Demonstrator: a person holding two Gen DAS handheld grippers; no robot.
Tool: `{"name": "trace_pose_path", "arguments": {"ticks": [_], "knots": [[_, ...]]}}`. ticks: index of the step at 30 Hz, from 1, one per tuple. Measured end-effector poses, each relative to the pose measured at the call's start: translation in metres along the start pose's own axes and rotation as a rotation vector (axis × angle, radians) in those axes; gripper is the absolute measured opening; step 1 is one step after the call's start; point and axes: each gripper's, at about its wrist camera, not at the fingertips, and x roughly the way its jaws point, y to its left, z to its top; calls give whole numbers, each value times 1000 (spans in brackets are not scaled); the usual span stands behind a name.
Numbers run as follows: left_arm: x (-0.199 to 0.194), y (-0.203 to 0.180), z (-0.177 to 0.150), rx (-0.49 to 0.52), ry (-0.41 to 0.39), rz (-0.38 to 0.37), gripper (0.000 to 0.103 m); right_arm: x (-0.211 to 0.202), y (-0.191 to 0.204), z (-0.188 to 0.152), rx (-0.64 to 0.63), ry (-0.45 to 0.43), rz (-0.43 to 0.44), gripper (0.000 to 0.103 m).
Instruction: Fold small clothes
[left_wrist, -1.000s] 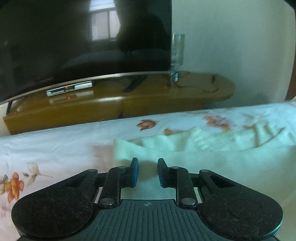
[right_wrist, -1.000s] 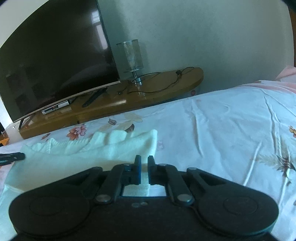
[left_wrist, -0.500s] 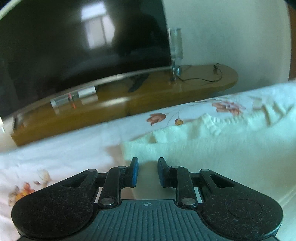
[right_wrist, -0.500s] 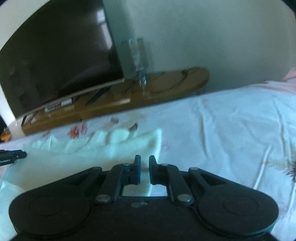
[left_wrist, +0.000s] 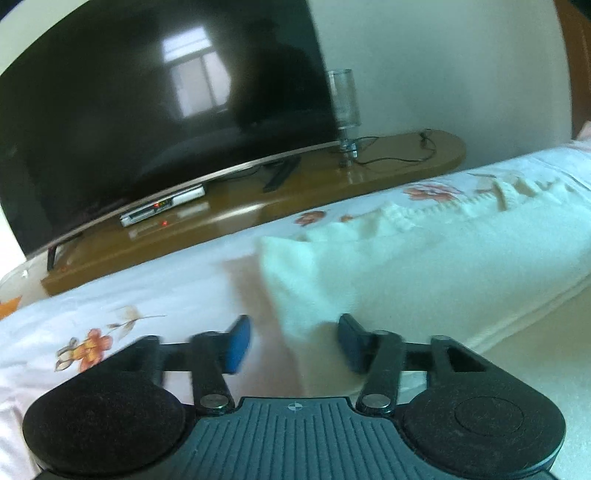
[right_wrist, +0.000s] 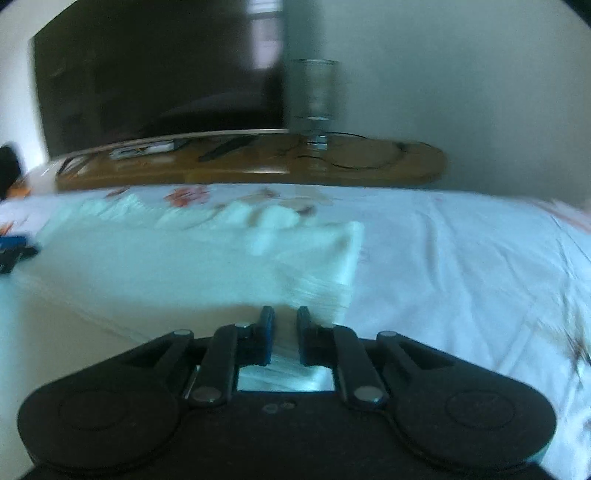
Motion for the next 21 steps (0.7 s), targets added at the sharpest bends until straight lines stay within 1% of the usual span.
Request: {"name": "trace_pose_path", "arguments": {"ticks": [1, 2, 3, 4, 5, 7, 9, 11, 12, 13, 14, 15, 16, 17, 18, 19, 20, 21], "knots": [[-5, 2, 7, -20, -8, -9, 53, -3, -1, 3, 17, 8, -27, 11], [-10, 0, 13, -18, -39, -16, 53, -6, 1, 5, 31, 5, -22, 14], [-11, -4, 20, -9, -66, -26, 53, -10, 4, 10, 50, -18, 14, 14], [-9, -11, 30, -1, -82, -54, 53, -13, 9, 14, 60, -37, 48, 15], [-3, -17, 38, 1, -81, -79, 54, -13, 18, 20, 57, -56, 75, 16], [13, -30, 49, 10, -68, -118, 57, -2, 38, 33, 46, -50, 101, 16], [31, -38, 50, 2, -44, -121, 60, 17, 60, 43, 47, -39, 123, 16], [48, -37, 44, -36, 4, -99, 63, 33, 82, 48, 38, -17, 156, 16], [53, -32, 37, -63, 25, -85, 68, 41, 94, 48, 6, -10, 172, 17], [55, -24, 31, -108, 25, -95, 71, 46, 102, 46, -23, 0, 173, 19], [55, -13, 27, -157, 32, -97, 71, 53, 107, 42, -62, 22, 157, 17], [52, -5, 24, -173, 38, -83, 71, 54, 106, 39, -90, 12, 139, 17], [51, 1, 21, -165, 39, -59, 71, 50, 99, 38, -93, 3, 97, 16], [48, 8, 15, -160, 42, -42, 72, 46, 88, 37, -95, 0, 43, 15], [44, 16, 9, -176, 41, -37, 72, 41, 76, 36, -98, -6, -23, 15], [39, 25, 6, -217, 45, -20, 72, 36, 60, 33, -82, -6, -92, 14], [33, 25, 8, -236, 40, 0, 72, 32, 47, 32, -44, 4, -95, 14], [25, 20, 11, -235, 17, 5, 72, 28, 37, 34, 2, 8, -64, 14]]}}
